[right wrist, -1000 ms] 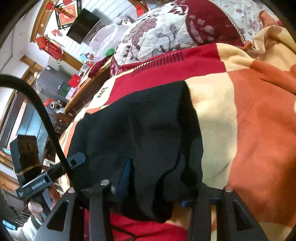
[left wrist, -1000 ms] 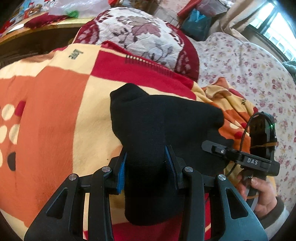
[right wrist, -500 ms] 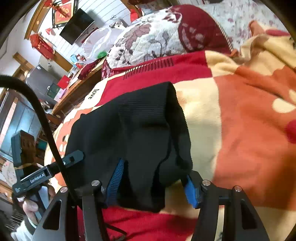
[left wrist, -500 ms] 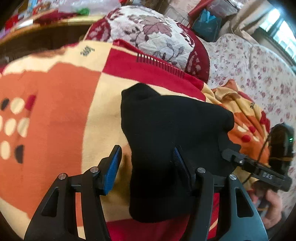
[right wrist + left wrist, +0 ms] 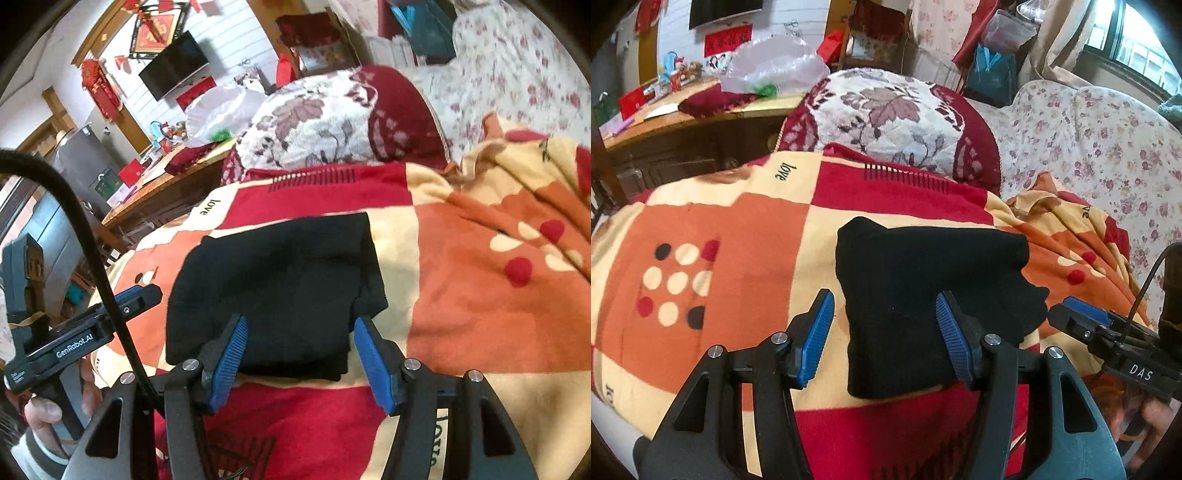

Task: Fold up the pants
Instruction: 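Lay the folded pants down and open both grippers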

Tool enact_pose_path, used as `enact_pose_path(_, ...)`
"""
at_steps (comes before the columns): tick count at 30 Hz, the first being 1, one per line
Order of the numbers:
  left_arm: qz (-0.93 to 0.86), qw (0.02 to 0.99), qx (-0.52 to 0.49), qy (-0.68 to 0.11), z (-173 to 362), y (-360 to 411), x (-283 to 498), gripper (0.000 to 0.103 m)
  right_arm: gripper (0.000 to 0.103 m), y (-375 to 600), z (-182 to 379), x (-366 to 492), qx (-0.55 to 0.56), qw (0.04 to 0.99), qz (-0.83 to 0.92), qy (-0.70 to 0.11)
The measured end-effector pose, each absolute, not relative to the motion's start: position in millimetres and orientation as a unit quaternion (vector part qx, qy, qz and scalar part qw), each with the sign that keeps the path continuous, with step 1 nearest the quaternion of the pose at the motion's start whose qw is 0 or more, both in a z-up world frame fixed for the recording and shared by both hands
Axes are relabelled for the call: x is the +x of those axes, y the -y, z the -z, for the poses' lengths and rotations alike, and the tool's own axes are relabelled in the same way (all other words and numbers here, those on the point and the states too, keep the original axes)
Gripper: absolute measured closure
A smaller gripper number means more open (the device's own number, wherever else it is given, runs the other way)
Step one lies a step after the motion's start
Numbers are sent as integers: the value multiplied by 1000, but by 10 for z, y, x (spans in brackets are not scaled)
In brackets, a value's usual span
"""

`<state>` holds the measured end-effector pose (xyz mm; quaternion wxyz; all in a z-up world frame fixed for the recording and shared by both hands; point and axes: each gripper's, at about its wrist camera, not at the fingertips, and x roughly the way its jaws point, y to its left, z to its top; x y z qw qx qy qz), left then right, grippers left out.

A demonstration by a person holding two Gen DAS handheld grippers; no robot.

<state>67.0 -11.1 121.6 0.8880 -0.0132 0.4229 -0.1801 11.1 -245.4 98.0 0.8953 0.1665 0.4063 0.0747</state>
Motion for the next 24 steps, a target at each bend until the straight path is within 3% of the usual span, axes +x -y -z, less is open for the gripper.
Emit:
enact_pose_path(5, 164, 901, 5, -402, -1332, 126, 472, 45, 39, 2313, -1084, 3, 144, 908, -68, -388)
enact_pose_path(24, 164, 906, 16, -389, -1515, 232, 114, 45, 38, 2196, -1278, -223, 137, 923, -69, -353)
